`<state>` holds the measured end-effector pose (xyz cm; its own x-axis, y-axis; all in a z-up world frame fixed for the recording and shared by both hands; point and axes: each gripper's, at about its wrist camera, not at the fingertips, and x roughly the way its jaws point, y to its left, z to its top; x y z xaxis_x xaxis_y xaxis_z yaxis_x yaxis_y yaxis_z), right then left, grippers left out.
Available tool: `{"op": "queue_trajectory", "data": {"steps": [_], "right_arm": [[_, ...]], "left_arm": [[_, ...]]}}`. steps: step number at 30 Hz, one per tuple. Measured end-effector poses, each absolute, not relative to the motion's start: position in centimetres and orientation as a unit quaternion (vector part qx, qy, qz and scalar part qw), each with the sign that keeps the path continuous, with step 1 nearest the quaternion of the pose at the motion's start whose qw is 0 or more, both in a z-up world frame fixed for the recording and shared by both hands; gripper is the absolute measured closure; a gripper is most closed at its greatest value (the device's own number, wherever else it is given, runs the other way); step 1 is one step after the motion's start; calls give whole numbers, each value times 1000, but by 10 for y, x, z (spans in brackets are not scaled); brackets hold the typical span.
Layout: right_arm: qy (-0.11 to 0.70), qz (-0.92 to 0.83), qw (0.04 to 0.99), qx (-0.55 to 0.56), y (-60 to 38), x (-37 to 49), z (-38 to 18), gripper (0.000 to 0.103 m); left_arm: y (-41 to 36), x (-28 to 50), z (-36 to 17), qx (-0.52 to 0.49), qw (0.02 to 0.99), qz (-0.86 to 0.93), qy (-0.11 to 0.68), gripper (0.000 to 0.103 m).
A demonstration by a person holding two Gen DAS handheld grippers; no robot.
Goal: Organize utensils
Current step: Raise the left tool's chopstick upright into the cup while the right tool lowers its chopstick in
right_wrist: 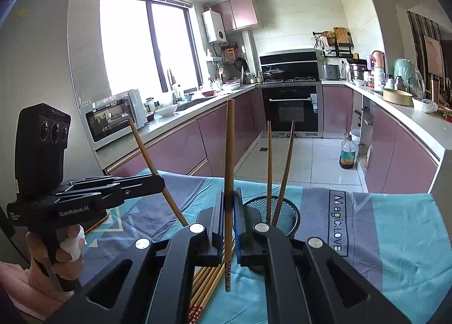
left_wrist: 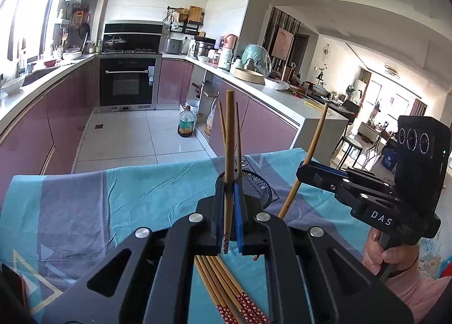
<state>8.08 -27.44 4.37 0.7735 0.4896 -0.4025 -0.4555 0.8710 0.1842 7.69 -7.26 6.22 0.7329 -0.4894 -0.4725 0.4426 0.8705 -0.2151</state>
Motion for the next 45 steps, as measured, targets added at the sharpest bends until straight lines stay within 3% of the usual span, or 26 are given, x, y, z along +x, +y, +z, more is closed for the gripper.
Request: {"op": "queue_trajectory", "data": {"steps": [22,45], "right_arm": [[160,223,961,32,-298,112,90,98],[306,200,930,30,-286,172,22,98]], "left_arm": [[-101,92,132,-43,939,-275,201,96],[-128,167,49,-19,900,-273,340,96]]}}
